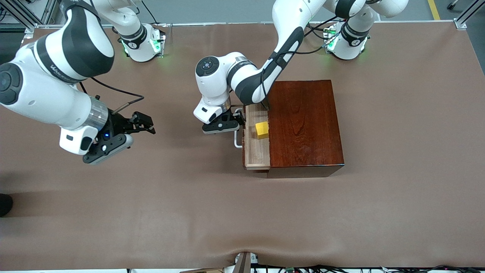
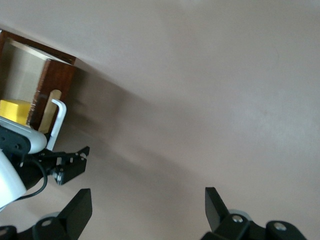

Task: Open drawer, take yellow block, close drawer
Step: 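Pull the drawer further open while the right gripper moves toward it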

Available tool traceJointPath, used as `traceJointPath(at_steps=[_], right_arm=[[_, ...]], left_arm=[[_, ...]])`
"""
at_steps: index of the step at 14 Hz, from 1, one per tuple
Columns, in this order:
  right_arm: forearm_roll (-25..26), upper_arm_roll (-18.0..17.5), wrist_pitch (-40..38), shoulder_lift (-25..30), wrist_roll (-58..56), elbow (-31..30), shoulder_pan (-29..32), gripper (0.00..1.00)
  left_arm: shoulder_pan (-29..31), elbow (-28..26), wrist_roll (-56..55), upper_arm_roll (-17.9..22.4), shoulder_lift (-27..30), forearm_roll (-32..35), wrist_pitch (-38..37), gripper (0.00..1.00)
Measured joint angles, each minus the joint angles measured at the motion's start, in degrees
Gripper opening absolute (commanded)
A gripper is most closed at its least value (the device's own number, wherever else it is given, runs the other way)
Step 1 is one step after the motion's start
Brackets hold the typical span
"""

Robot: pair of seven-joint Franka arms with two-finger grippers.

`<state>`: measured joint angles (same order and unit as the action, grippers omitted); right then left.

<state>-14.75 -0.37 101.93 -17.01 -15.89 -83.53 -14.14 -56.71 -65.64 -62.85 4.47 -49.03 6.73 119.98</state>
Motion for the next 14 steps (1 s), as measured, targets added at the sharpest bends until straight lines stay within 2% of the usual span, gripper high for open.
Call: traceJointPath(at_steps=[10,14], right_arm=[[0.0,0.0,1.9,-0.8,-16.9,0.2,-1.1,1.0],[0.0,0.0,2.2,-1.1,-18.7,0.3,-1.9,1.0]], left_arm=[[0.1,1.2,-0.5,-0.2,-0.5,-1.2,0.8,1.0],[0.1,2.7,-0.5,-0.3,-0.2,-2.7,-2.1,1.0]])
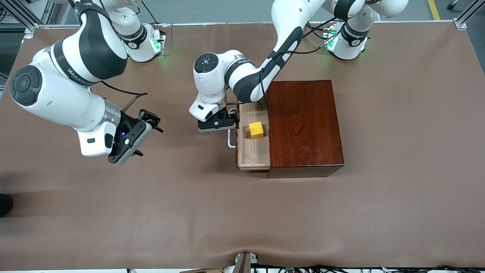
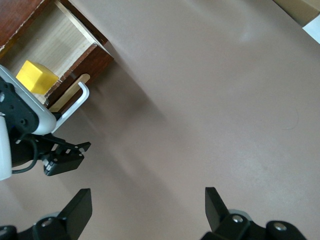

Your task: Open drawer, take yellow block, close drawer

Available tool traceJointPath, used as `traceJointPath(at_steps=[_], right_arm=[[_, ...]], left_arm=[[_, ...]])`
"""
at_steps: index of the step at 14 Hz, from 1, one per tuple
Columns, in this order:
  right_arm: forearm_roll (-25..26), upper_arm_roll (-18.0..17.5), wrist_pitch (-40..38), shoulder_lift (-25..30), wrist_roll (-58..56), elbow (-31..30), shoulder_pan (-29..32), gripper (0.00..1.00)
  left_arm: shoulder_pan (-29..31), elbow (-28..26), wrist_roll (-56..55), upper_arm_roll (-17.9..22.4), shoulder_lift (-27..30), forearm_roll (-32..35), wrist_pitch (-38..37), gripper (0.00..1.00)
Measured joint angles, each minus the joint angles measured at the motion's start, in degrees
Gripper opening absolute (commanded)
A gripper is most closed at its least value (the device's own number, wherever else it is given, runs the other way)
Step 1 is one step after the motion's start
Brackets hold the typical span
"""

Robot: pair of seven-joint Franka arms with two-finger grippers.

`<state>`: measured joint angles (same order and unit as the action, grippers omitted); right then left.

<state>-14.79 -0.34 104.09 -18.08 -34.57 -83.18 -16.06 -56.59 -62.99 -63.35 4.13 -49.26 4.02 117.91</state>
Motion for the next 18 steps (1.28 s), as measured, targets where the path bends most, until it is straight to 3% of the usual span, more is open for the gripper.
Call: traceJointPath(at_steps=[5,9,13,18], right_arm=[[0.0,0.6,1.1,-0.4,-4.6,0.0,0.5,1.0],[0.0,0.3,2.9,-0.4,-5.7,0.1,0.3,1.0],[0.0,-0.2,3.2,-0.6,-10.3,0.5,-2.9,1.0],[0.0,-0.4,3.4,-6.6,-18.0,7.9,-12.1,1.0]], left_arm=[[0.0,1.2,0.0,-0.1,3.4,-0.8,-5.6,1.0],[2.0,1.6,0.0,1.7,10.2,-0.8,-13.2,1.0],[10.7,1.3,1.4,2.3,18.7,0.3,-23.3,1.0],[20.0,-2.2,10.1,2.2,24.4,2.0,-24.9,1.0]])
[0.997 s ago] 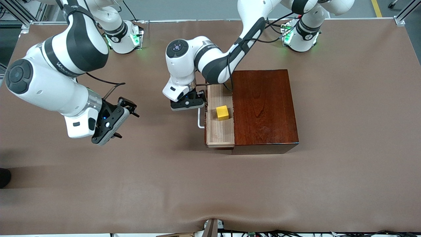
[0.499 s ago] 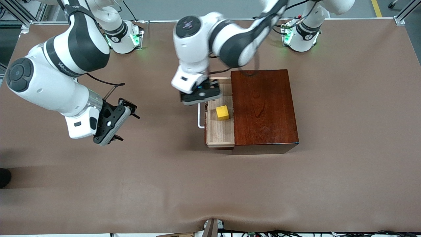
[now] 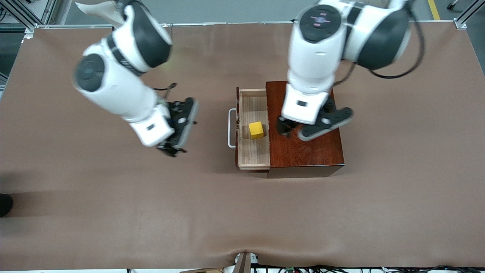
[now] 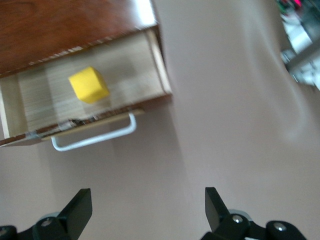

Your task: Open drawer, take yellow block, close drawer

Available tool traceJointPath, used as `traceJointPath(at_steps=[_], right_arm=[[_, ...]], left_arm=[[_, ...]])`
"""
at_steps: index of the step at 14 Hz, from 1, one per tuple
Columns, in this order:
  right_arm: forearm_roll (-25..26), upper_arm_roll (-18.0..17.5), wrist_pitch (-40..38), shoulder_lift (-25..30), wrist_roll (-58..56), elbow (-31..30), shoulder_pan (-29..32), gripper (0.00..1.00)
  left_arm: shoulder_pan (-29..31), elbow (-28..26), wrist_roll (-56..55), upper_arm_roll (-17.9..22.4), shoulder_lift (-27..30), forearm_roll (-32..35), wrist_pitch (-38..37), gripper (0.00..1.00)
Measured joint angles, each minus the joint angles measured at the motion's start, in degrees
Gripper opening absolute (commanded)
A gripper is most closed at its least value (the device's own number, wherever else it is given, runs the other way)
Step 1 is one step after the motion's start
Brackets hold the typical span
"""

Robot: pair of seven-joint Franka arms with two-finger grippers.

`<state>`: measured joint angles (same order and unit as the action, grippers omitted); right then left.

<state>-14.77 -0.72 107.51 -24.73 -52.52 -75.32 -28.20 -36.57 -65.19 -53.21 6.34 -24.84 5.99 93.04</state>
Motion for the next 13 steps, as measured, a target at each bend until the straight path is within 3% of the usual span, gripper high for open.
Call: traceJointPath(at_steps=[3,7,13], right_arm=[[2.0,0.0,2.1,-4.8,-1.7,3.1,-6.2,1.0],[9.5,0.2,5.7,-9.5,-1.8,4.2,-13.8,1.0],[9.7,0.3,7.3,-14.9,7.1,4.3,-16.0,1.0]], left_arm=[[5.1,-4.5,7.6,0.0,3.7,0.2,-0.7,1.0],[13.0,-11.4,17.0,-0.1,9.4,0.2,-0.9,1.0],[22.2,-16.8,28.4,-0.3,13.4,0.2,-0.8,1.0]])
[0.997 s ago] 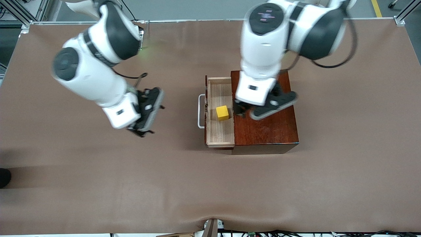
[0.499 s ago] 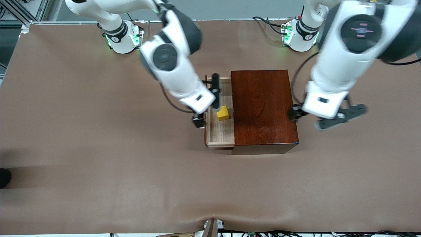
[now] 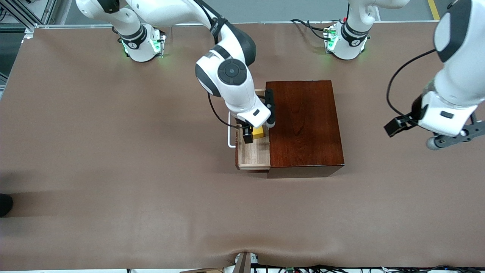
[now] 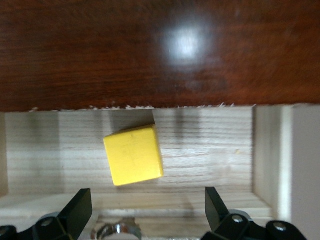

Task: Open drawer, take yellow block, close drawer
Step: 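Lower the right gripper into the drawer and grasp the yellow cube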

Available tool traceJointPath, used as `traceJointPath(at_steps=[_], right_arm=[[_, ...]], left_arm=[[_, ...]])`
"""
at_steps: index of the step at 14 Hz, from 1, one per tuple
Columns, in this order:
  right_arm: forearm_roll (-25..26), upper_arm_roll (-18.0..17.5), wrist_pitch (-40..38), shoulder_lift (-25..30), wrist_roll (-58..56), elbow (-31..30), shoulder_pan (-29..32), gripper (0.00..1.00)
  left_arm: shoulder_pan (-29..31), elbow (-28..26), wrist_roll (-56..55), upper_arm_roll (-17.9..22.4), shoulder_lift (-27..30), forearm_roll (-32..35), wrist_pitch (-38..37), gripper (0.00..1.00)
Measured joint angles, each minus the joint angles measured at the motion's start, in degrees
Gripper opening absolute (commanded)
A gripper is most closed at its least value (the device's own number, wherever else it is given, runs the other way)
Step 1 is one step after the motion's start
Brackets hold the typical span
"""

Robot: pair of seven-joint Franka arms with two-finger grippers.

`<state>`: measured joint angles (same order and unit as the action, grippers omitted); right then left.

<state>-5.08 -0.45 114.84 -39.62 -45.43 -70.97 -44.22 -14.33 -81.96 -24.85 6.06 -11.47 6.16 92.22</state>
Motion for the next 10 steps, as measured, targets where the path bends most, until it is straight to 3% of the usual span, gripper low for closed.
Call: traceJointPath(at_steps=[10], right_arm=[[-0.3,-0.1,3.8,-3.6,1.1,0.1,-2.3,1.0]], left_arm=[[4.2,-3.5,7.0,-0.1,5.4,0.0,-0.3,1.0]])
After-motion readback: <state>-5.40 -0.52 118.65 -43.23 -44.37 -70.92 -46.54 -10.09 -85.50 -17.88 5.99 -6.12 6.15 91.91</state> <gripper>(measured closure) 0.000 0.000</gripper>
